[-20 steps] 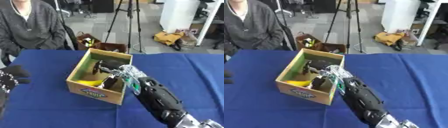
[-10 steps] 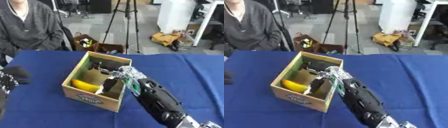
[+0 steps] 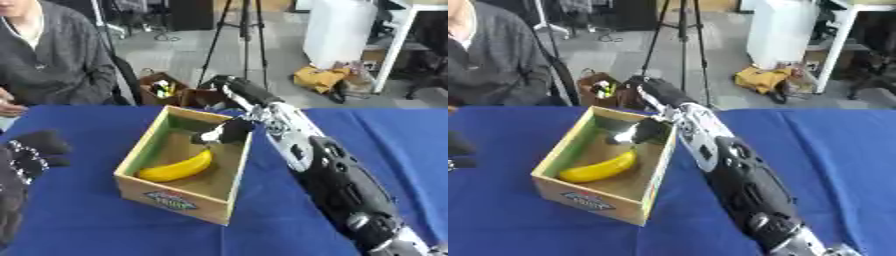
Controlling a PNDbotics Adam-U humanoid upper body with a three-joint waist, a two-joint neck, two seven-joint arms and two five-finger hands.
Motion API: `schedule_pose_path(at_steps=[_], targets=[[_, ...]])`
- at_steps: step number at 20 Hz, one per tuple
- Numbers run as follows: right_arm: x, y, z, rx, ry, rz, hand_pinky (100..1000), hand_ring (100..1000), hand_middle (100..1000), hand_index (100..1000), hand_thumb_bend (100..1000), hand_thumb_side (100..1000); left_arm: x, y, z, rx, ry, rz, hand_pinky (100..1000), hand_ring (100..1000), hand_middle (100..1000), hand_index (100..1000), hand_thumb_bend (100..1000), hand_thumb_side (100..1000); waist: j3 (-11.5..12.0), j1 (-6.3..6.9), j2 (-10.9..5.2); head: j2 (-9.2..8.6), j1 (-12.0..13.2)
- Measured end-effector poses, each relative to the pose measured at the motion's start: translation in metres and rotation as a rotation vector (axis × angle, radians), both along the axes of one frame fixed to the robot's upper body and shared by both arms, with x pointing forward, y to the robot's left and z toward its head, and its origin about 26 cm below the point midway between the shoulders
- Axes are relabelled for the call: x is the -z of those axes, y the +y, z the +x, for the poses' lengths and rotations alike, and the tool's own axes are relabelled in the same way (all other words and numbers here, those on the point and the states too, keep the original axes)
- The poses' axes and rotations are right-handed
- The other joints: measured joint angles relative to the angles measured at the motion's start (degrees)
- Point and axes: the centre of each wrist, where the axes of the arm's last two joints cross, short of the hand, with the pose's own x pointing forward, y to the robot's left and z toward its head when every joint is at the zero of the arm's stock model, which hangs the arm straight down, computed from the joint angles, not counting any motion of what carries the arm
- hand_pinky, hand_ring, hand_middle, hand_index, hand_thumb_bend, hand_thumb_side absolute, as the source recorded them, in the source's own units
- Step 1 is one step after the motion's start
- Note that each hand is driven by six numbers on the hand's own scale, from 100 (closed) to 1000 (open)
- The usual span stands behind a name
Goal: Pick up objects on the table and place them in the box.
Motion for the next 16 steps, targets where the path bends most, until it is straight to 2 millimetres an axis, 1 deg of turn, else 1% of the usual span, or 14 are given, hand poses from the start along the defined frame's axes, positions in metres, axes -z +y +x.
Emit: schedule_pose_path(at_steps=[1, 2, 3, 4, 5, 6, 8, 9, 10, 11, 13, 16], targets=[[0.002, -0.005, -0.004, -0.006, -0.018, 0.017, 741, 748, 792, 872, 424, 618, 0.0, 0.003, 0.0, -0.019, -0.001, -0.003, 660, 703, 610, 764, 697, 899, -1.1, 0.15, -0.12, 0.11, 0.9], [0.004, -0.012, -0.008, -0.011, -0.035, 0.034, 741, 748, 792, 872, 424, 618, 0.001, 0.007, 0.0, -0.038, -0.001, -0.007, 660, 703, 610, 764, 697, 899, -2.1, 0.23, -0.19, 0.26, 1.7], [0.006, -0.019, -0.012, -0.013, -0.05, 0.048, 731, 740, 790, 875, 343, 670, 0.001, 0.009, 0.0, -0.055, -0.003, -0.012, 660, 708, 614, 764, 697, 899, -2.7, 0.27, -0.2, 0.37, 2.4], [0.009, -0.023, -0.017, -0.02, -0.065, 0.066, 726, 736, 788, 878, 319, 689, 0.001, 0.012, 0.0, -0.073, -0.003, -0.017, 660, 713, 619, 765, 696, 899, -3.4, 0.32, -0.2, 0.4, 3.1], [0.011, -0.028, -0.022, -0.024, -0.081, 0.084, 726, 736, 788, 878, 319, 689, 0.002, 0.015, -0.001, -0.093, -0.003, -0.02, 660, 713, 619, 765, 696, 899, -4.4, 0.34, -0.2, 0.4, 3.8], [0.014, -0.036, -0.027, -0.021, -0.095, 0.1, 717, 727, 783, 876, 297, 695, 0.001, 0.018, -0.001, -0.109, -0.006, -0.023, 660, 717, 624, 768, 694, 901, -5.1, 0.42, -0.21, 0.41, 4.3], [0.018, -0.047, -0.037, -0.01, -0.116, 0.141, 710, 717, 772, 875, 293, 691, 0.002, 0.022, -0.001, -0.137, -0.008, -0.032, 660, 718, 625, 770, 687, 905, -6.3, 0.75, -0.21, 0.41, 5.1], [0.02, -0.053, -0.042, 0.004, -0.126, 0.167, 709, 716, 771, 876, 285, 695, 0.002, 0.024, -0.001, -0.152, -0.009, -0.037, 660, 719, 626, 772, 687, 906, -7.3, 0.84, -0.21, 0.41, 5.5], [0.021, -0.059, -0.047, 0.022, -0.135, 0.19, 705, 712, 767, 876, 263, 707, 0.002, 0.025, -0.001, -0.162, -0.01, -0.04, 660, 719, 627, 776, 685, 907, -7.9, 0.9, -0.21, 0.41, 5.8], [0.023, -0.065, -0.053, 0.038, -0.143, 0.216, 704, 711, 766, 875, 259, 711, 0.002, 0.027, -0.002, -0.173, -0.01, -0.044, 659, 719, 627, 777, 684, 908, -8.3, 0.99, -0.21, 0.41, 6.1], [0.028, -0.07, -0.064, 0.063, -0.152, 0.275, 701, 708, 763, 874, 272, 709, 0.003, 0.031, -0.002, -0.194, -0.01, -0.049, 659, 720, 628, 778, 684, 909, -9.2, 1.0, -0.2, 0.41, 6.7], [0.038, -0.075, -0.081, 0.102, -0.155, 0.362, 700, 706, 761, 872, 264, 721, 0.004, 0.036, -0.003, -0.221, -0.009, -0.057, 660, 726, 632, 778, 686, 916, -10.7, 1.14, -0.01, 0.41, 7.8]])
